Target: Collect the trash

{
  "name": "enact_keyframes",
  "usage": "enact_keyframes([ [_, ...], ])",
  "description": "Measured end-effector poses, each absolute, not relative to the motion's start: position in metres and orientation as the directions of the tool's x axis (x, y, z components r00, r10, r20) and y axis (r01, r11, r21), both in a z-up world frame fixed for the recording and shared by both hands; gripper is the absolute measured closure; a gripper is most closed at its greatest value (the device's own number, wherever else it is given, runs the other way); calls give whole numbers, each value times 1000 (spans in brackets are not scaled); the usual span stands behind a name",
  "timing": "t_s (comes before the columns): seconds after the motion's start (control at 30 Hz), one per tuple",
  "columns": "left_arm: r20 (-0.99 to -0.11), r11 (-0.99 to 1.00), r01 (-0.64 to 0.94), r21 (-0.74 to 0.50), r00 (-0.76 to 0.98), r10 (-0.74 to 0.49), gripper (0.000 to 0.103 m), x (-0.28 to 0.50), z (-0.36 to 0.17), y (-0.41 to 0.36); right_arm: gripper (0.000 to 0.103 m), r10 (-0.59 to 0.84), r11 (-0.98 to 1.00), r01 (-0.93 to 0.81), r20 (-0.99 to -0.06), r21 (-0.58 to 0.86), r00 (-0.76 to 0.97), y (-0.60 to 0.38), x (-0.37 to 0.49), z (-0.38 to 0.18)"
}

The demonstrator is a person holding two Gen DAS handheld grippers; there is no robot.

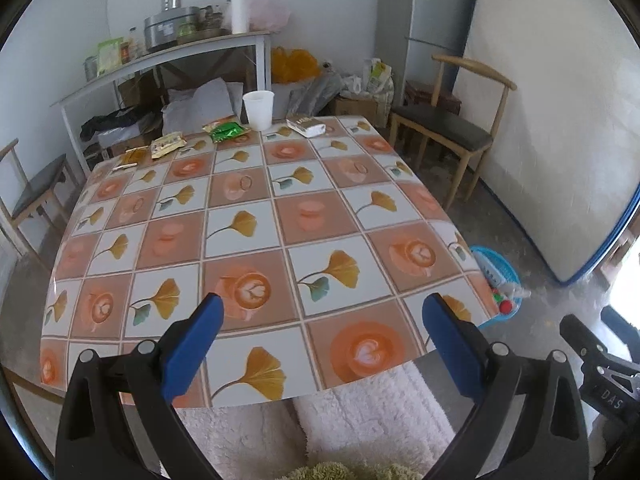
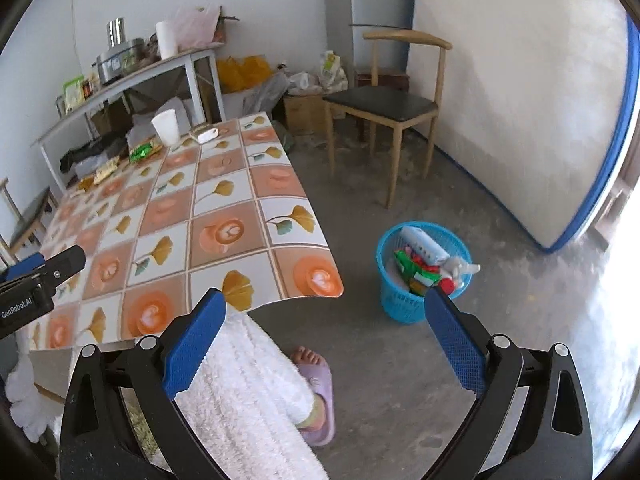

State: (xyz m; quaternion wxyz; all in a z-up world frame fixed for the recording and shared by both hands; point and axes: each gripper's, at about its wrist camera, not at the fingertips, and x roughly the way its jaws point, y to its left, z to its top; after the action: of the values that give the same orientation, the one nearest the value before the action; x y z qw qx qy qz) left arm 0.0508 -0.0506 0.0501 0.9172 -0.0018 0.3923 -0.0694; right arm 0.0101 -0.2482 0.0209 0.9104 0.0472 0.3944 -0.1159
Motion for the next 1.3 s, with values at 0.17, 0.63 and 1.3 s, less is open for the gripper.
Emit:
enact_keyframes([
  [0.17,-720,990,112,-87,680,-140,6,52,55,-42,8,-157,973,232,-726,4,670,-243,21,23],
  [0.63,-780,991,135,14,621,-74,6,66,19,-61,8,-200,961,275,-759,-28,620,-249,32,-7],
  [1.3,-746,997,63,42,666,-11,6,70,25,-62,8,-266,955,270,-749,-120,607,-258,32,-5],
])
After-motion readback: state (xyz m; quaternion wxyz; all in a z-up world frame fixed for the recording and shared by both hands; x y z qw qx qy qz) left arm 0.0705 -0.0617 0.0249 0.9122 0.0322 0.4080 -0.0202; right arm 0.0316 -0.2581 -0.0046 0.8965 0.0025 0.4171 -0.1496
